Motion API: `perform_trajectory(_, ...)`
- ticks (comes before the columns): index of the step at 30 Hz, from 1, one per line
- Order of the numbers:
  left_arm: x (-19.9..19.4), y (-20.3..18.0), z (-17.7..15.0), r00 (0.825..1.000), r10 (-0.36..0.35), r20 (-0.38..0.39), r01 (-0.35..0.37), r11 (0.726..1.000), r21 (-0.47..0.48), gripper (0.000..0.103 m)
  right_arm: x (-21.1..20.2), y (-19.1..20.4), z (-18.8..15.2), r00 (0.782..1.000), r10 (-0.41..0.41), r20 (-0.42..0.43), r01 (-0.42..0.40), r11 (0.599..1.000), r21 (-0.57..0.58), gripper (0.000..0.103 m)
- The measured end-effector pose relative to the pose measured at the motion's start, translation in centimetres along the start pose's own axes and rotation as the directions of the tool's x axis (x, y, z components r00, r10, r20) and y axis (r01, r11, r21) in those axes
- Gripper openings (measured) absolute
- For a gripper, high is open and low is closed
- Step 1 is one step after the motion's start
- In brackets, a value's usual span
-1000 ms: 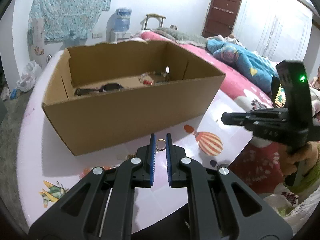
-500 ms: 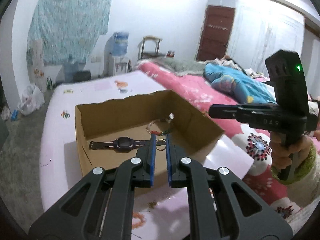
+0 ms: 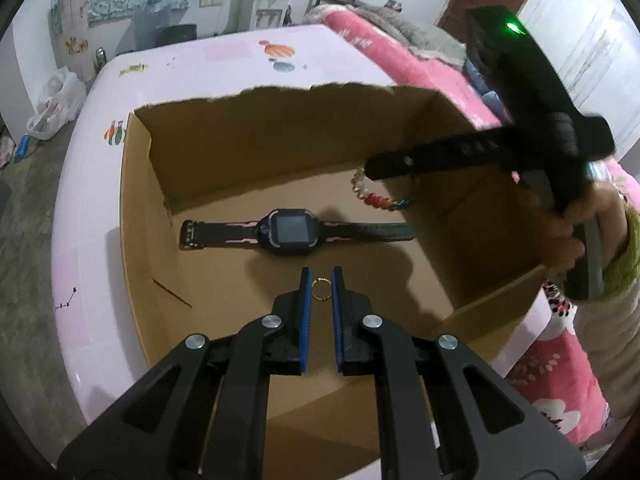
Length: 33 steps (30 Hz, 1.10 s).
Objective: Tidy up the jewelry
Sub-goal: 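Carry the gold ring and charm into the box with both tools and open them, then withdraw both tools from the box toward the remaining gold pieces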
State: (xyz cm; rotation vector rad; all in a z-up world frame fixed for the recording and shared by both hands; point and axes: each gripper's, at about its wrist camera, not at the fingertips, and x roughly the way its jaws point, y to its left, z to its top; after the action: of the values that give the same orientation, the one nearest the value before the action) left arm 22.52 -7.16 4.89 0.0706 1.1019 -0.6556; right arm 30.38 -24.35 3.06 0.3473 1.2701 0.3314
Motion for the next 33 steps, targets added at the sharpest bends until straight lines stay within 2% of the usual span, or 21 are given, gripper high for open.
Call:
perform_trajectory(4, 0.1, 0.3, 0.1, 1.0, 0.019, -0.019, -0.019, 1.0, 0.0, 0.011, 1.6, -0.6, 0.9, 1.0, 0.005, -0.022, -0.005, 0.999, 0.036, 0.004)
perform_trajectory(8, -0.3, -0.3, 0.3, 0.999, 0.045, 0.0, -0.045, 0.999, 0.024, 0.028, 2.1, -1.0, 1.2, 1.0, 0.009, -0.026, -0.008, 0.998, 0.062, 0.005)
perform_trajectory(10, -0.6, -0.6, 0.3, 0.998, 0.055, 0.011, -0.056, 0.998, 0.031, 0.034, 1.9, -1.2, 1.4, 1.0, 0.002, -0.018, -0.001, 0.998, 0.063, 0.01)
perform_trajectory(11, -0.9, -0.8, 0.3, 0.998, 0.062, 0.021, -0.063, 0.997, 0.035, 0.037, 1.8, -1.3, 1.8, 1.0, 0.0, -0.013, 0.001, 0.998, 0.063, 0.017)
perform_trajectory(12, -1.1, -1.0, 0.2, 0.997, 0.064, 0.032, -0.065, 0.997, 0.04, 0.037, 1.3, -1.1, 1.5, 1.0, -0.001, -0.001, 0.001, 0.998, 0.057, 0.022)
perform_trajectory(16, -2.4, -1.8, 0.1, 0.994, 0.072, 0.083, -0.076, 0.996, 0.046, 0.042, -1.4, -0.3, 1.1, 0.997, -0.017, 0.072, 0.015, 1.0, 0.026, 0.028)
perform_trajectory(19, -4.5, -2.3, -0.2, 0.987, 0.064, 0.149, -0.07, 0.997, 0.038, 0.047, -4.5, 0.7, 0.2, 0.989, -0.033, 0.141, 0.034, 0.999, 0.001, 0.033)
perform_trajectory(22, -7.0, -3.0, -1.0, 0.974, 0.059, 0.221, -0.068, 0.997, 0.034, 0.055, -8.2, 2.2, -1.5, 0.974, -0.05, 0.223, 0.06, 0.998, -0.036, 0.044)
perform_trajectory(24, -8.6, -3.5, -1.8, 0.963, 0.062, 0.262, -0.075, 0.996, 0.039, 0.061, -10.7, 3.5, -3.2, 0.957, -0.052, 0.285, 0.075, 0.995, -0.071, 0.056)
perform_trajectory(27, -10.9, -4.2, -3.4, 0.946, 0.059, 0.318, -0.076, 0.996, 0.042, 0.07, -13.3, 5.3, -6.0, 0.936, -0.05, 0.348, 0.094, 0.99, -0.109, 0.066)
perform_trajectory(33, -14.0, -4.3, -7.2, 0.922, 0.07, 0.381, -0.082, 0.997, 0.015, 0.077, -16.0, 7.0, -12.2, 0.911, -0.042, 0.411, 0.107, 0.985, -0.136, 0.071)
